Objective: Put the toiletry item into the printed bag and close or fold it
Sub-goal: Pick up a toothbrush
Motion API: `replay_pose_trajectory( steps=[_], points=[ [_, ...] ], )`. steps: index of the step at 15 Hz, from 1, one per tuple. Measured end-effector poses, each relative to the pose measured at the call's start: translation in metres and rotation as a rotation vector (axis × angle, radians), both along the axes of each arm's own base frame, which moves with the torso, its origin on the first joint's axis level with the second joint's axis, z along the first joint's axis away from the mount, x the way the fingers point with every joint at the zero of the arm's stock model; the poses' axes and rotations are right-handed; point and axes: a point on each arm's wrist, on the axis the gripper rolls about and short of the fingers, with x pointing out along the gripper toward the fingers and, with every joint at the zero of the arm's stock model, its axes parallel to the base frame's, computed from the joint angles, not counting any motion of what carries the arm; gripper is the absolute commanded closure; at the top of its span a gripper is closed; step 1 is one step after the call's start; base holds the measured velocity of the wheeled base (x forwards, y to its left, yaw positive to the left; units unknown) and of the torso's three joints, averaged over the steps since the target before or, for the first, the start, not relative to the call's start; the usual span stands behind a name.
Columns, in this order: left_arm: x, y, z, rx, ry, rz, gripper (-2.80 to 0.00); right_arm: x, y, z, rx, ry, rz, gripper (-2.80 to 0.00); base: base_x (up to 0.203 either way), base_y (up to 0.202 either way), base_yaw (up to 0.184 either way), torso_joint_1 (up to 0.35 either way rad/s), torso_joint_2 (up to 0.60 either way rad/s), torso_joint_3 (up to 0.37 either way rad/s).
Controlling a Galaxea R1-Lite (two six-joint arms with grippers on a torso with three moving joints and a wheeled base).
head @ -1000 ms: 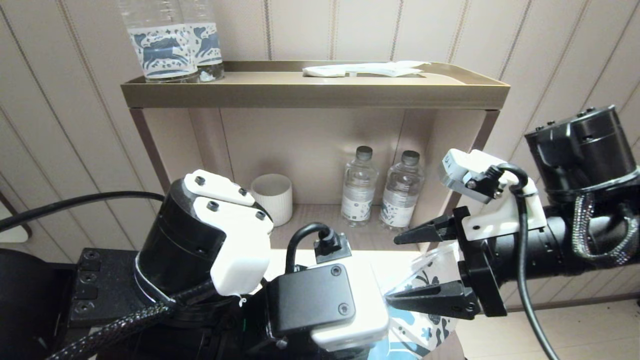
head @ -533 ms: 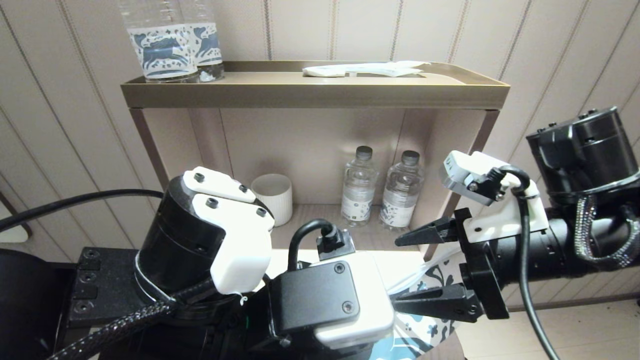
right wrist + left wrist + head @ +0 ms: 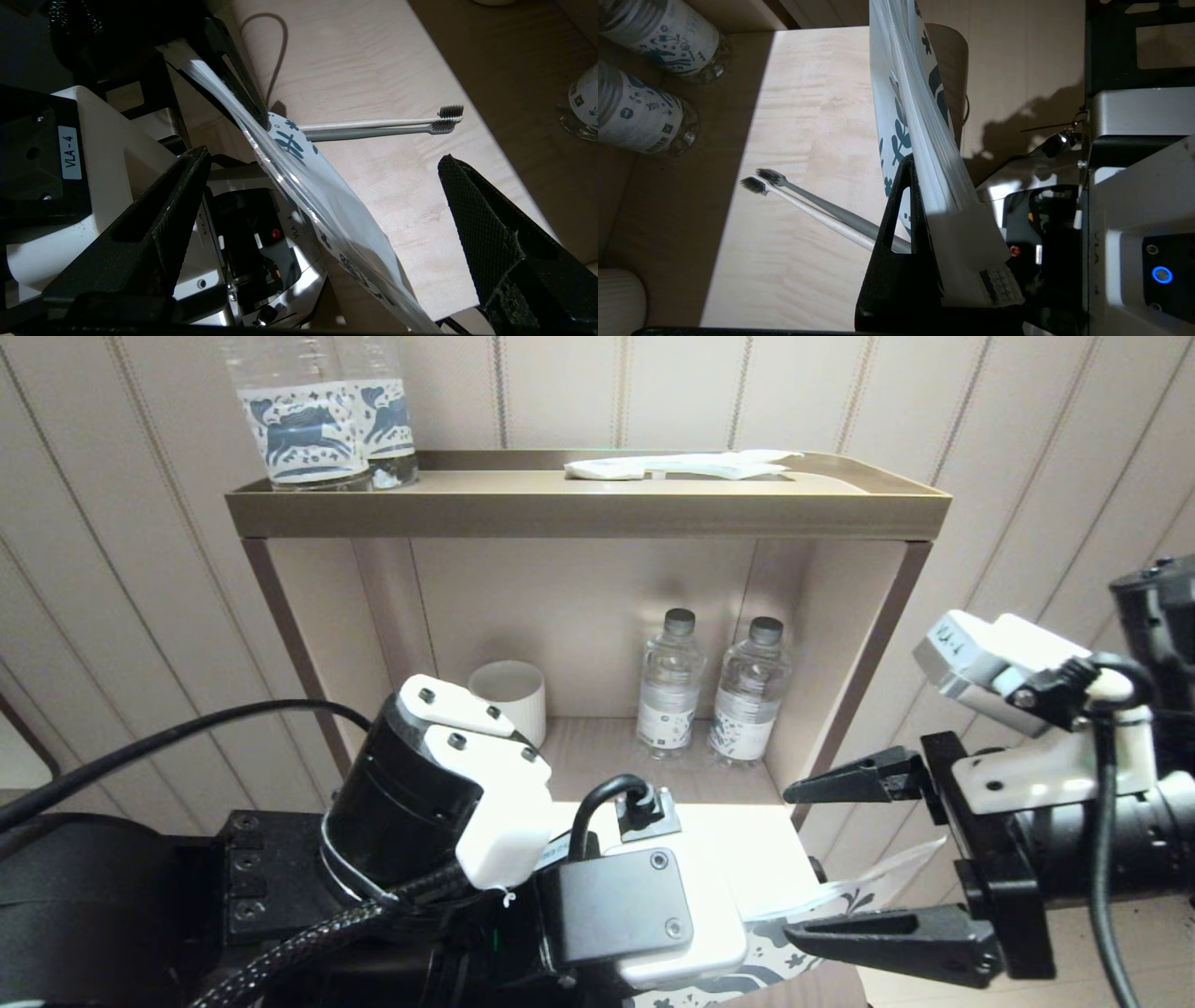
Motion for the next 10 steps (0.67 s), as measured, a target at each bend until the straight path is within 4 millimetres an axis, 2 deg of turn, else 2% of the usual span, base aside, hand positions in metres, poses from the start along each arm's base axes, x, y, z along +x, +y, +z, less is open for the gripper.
replay_pose_trajectory(
  steps=[4, 10],
  points=[
    [0.0047, -0.0066, -0.0067, 0.021, -0.057, 0.023, 0.0, -0.0072, -0.0049, -0.0034, -0.007, -0.01, 0.0, -2.8, 0.0, 0.0, 0.0, 0.0, 0.0, 0.0],
    [0.003, -0.0037, -0.0093, 0.03, -0.055, 0.022, 0.0, -0.0024, -0.0073, -0.0076, -0.019, -0.007, -0.017, -2.8, 0.0, 0.0, 0.0, 0.0, 0.0, 0.0]
  ],
)
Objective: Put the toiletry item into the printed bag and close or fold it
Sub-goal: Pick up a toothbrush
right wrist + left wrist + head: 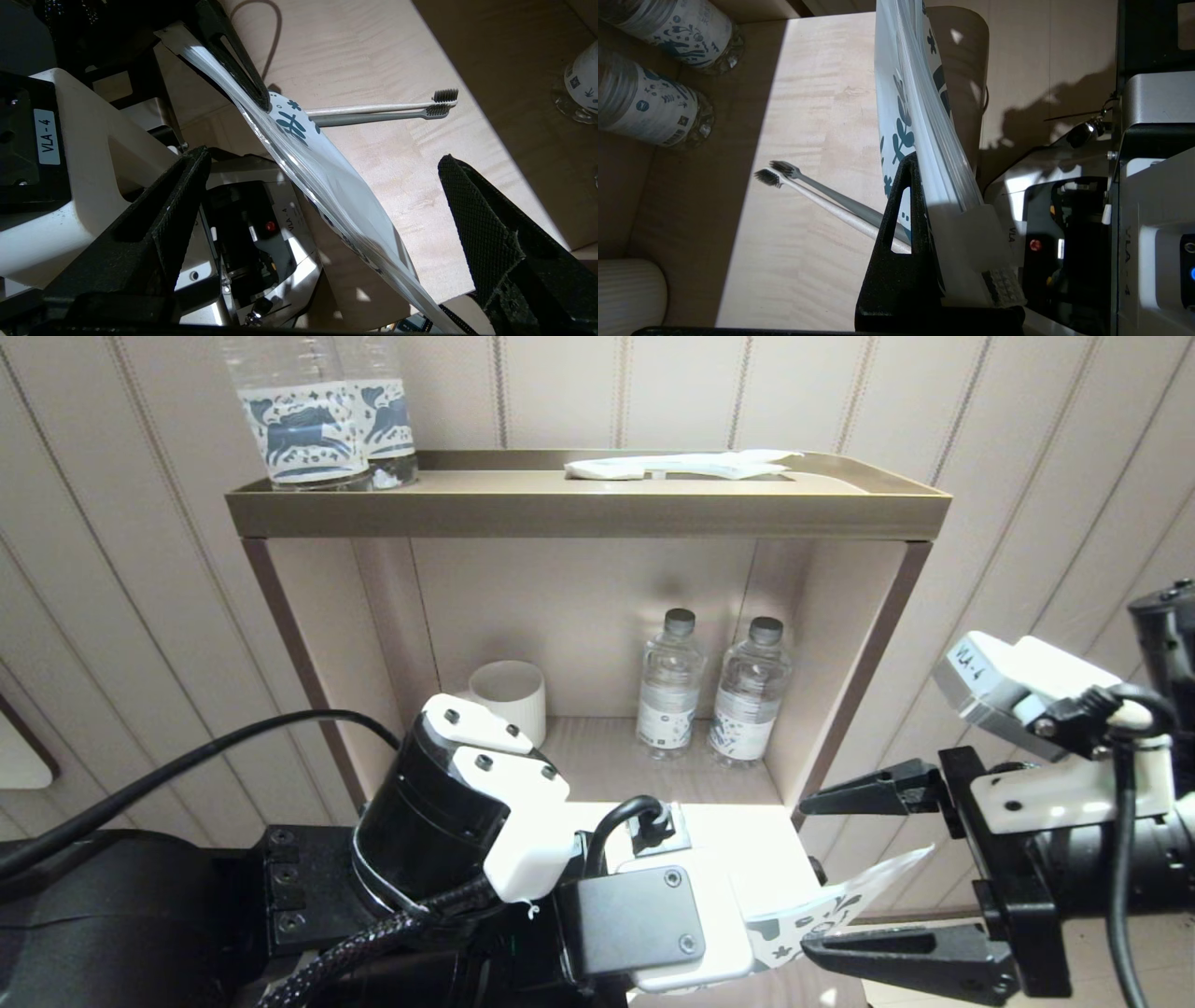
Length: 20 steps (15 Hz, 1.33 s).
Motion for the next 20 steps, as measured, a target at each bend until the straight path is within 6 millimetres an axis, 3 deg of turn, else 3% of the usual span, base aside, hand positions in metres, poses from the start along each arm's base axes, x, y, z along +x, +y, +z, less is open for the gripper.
replay_pose_trajectory(
  steps=[20],
  points=[
    [-0.005, 0.007, -0.003, -0.011, -0.003, -0.004, 0.0, 0.028, 0.007, -0.01, -0.038, 0.029, -0.022, -2.8, 0.0, 0.0, 0.0, 0.0, 0.0, 0.0]
  ],
)
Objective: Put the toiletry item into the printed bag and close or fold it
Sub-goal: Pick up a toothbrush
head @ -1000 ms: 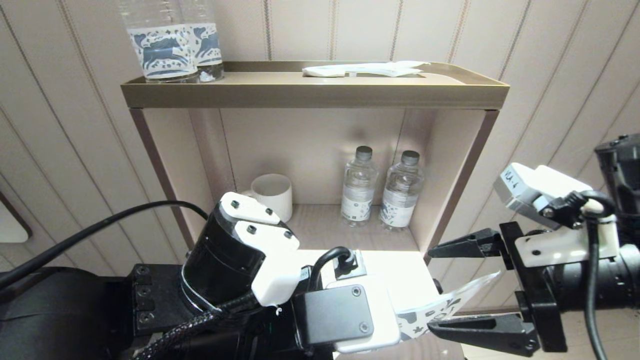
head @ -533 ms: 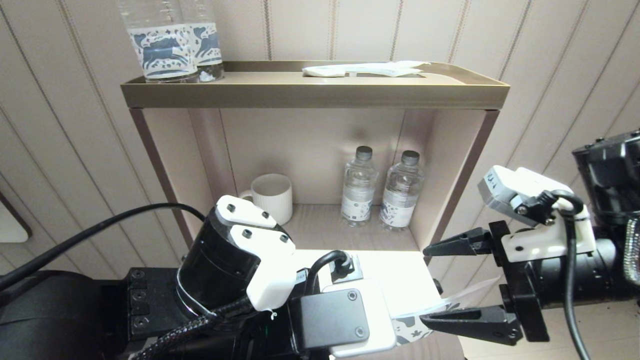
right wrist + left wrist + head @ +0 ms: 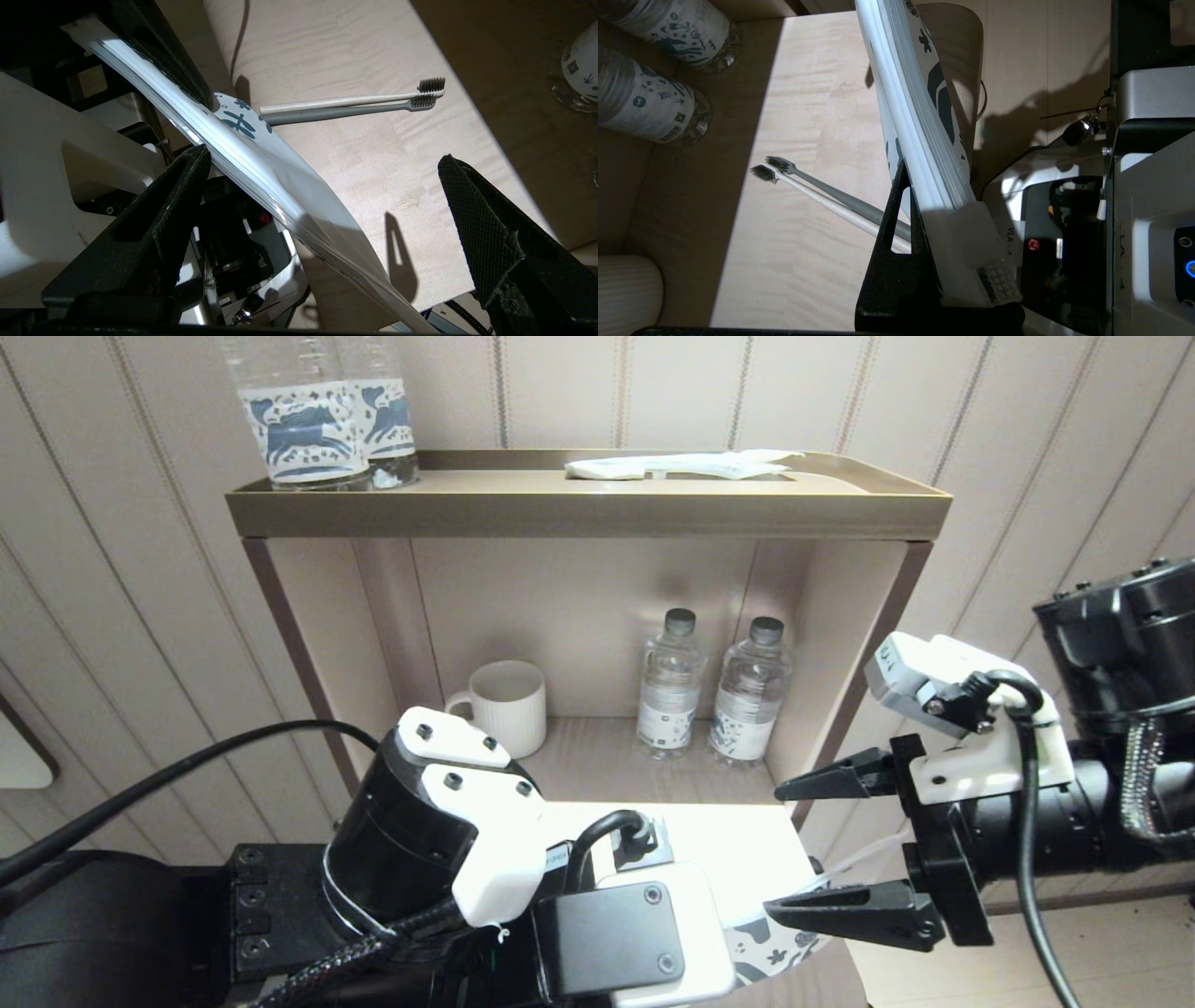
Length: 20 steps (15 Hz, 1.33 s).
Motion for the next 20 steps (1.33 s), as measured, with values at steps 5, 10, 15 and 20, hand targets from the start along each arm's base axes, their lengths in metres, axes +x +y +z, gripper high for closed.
replay_pose_trajectory(
  steps=[5, 10, 15, 20],
  points=[
    [0.0, 0.001, -0.001, 0.0, 0.002, 0.0, 0.0, 0.001, 0.001, -0.001, -0.003, 0.005, -0.001, -2.8, 0.0, 0.0, 0.0, 0.0, 0.0, 0.0],
    [-0.001, 0.002, -0.003, -0.014, 0.009, 0.0, 0.0, -0.007, -0.006, 0.007, 0.015, -0.025, -0.008, -2.8, 0.0, 0.0, 0.0, 0.0, 0.0, 0.0],
    [0.005, 0.026, -0.001, -0.076, 0.036, 0.067, 0.0, -0.023, -0.044, 0.016, 0.077, -0.058, -0.097, -2.8, 0.0, 0.0, 0.0, 0.0, 0.0, 0.0],
    [0.018, 0.061, 0.016, -0.196, 0.124, 0.11, 0.0, -0.029, -0.082, 0.009, 0.245, 0.029, -0.051, -2.8, 0.0, 0.0, 0.0, 0.0, 0.0, 0.0]
  ],
)
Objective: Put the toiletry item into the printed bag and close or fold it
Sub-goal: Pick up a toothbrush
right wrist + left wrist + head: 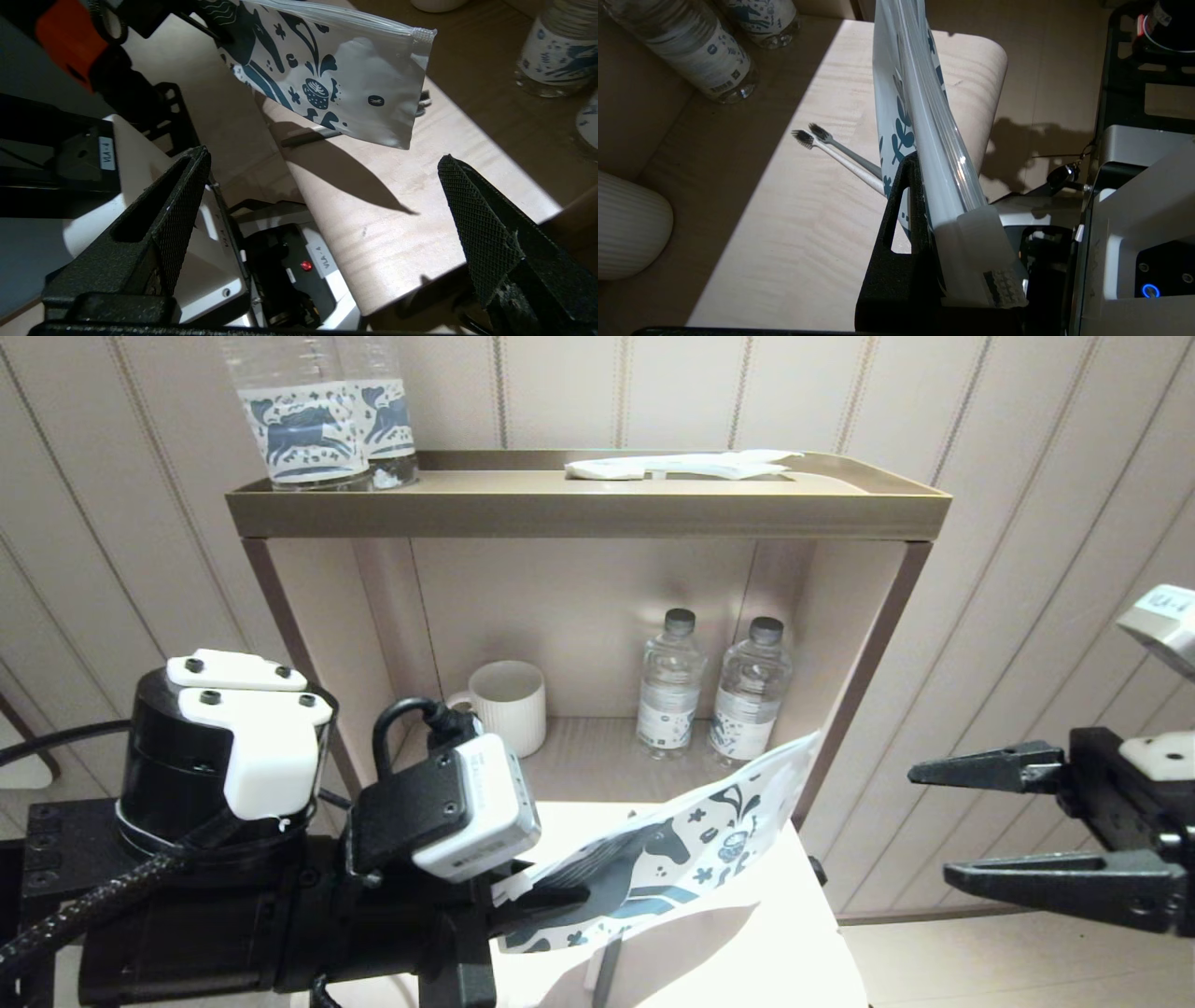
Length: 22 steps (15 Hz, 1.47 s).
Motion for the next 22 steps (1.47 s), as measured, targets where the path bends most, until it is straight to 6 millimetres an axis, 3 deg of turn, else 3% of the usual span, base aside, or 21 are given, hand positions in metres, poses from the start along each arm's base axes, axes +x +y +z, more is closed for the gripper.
replay_pose_trajectory(
  steps=[11, 19, 20, 22],
  points=[
    [-0.001, 0.004, 0.008, -0.081, 0.12, -0.146, 0.0, 0.047, 0.008, -0.02, 0.064, 0.059, 0.126, -2.8, 0.0, 0.0, 0.0, 0.0, 0.0, 0.0],
    [-0.003, -0.002, 0.011, -0.101, 0.161, -0.248, 0.0, 0.052, 0.027, -0.025, 0.062, 0.078, 0.21, -2.8, 0.0, 0.0, 0.0, 0.0, 0.0, 0.0],
    [-0.003, -0.003, 0.011, -0.101, 0.165, -0.251, 0.0, 0.052, 0.029, -0.025, 0.059, 0.078, 0.219, 0.0, 0.0, 0.0, 0.0, 0.0, 0.0, 0.0],
    [-0.002, -0.004, 0.009, -0.099, 0.17, -0.255, 0.0, 0.051, 0.032, -0.025, 0.058, 0.083, 0.228, 0.0, 0.0, 0.0, 0.0, 0.0, 0.0, 0.0]
  ],
)
